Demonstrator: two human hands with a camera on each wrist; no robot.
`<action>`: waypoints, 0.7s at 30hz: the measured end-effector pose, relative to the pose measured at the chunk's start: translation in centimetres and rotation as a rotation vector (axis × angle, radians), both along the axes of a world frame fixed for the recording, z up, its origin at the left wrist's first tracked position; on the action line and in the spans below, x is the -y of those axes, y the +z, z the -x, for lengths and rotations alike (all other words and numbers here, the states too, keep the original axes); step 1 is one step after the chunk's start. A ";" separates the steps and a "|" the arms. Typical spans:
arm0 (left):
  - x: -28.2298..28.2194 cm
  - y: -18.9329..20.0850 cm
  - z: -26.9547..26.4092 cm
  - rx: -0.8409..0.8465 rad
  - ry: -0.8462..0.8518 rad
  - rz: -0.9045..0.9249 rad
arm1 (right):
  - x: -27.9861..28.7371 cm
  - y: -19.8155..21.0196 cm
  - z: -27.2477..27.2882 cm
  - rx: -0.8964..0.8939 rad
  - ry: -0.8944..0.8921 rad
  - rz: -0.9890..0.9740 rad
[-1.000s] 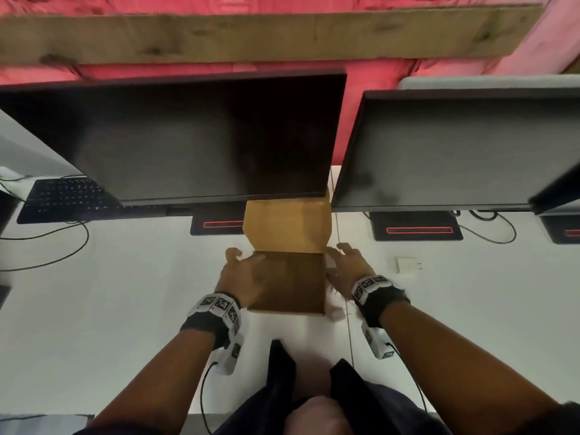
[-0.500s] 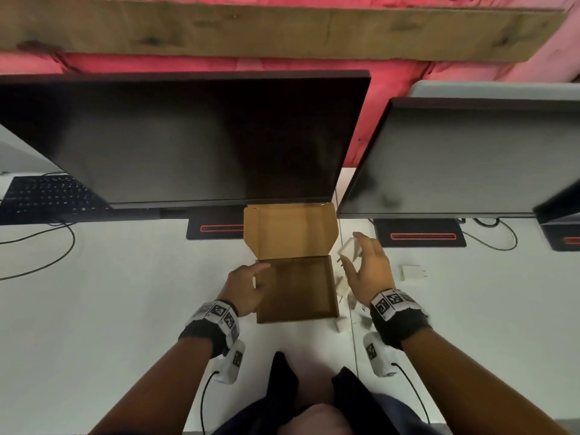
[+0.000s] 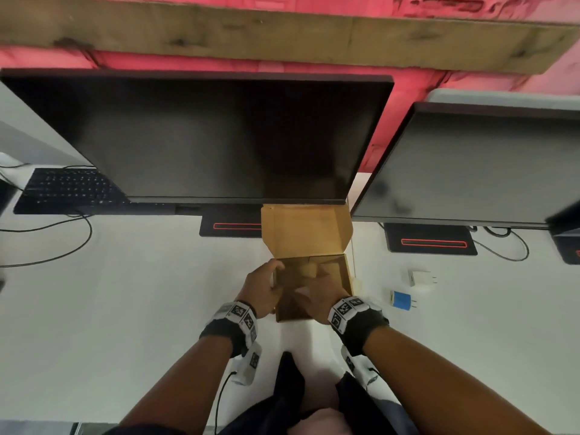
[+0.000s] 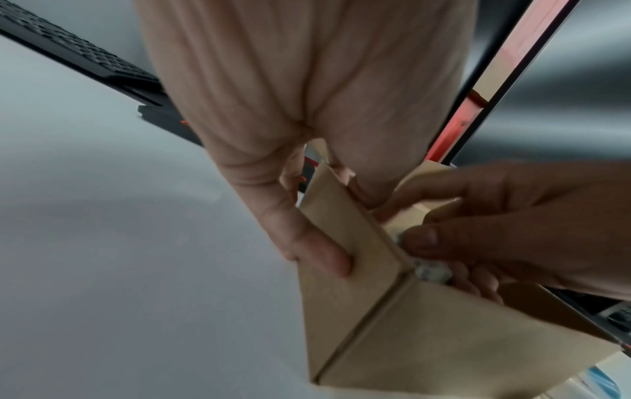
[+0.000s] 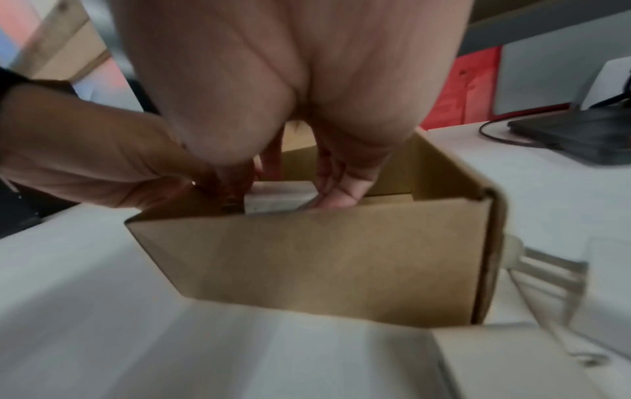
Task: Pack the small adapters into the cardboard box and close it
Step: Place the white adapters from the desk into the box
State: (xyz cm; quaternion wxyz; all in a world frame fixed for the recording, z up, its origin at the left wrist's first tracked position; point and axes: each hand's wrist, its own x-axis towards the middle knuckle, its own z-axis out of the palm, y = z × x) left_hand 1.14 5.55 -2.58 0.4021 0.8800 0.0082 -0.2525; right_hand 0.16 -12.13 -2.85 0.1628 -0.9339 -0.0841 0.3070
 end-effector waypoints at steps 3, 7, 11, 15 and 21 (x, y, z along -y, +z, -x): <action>0.1 -0.3 0.1 0.008 -0.014 -0.004 | -0.5 -0.7 -0.1 -0.017 0.040 0.099; 0.1 -0.5 -0.1 -0.005 -0.019 0.019 | -1.2 -0.4 -0.3 -0.050 0.041 0.074; 0.0 -0.6 -0.2 0.004 -0.028 0.022 | -1.7 0.2 -0.4 -0.009 0.078 -0.049; 0.0 -0.7 -0.3 0.022 -0.023 0.024 | -1.4 -0.4 -0.2 0.027 0.029 -0.124; 0.3 -0.1 -0.2 0.017 -0.002 0.034 | -2.5 0.5 -0.3 -0.017 -0.055 -0.193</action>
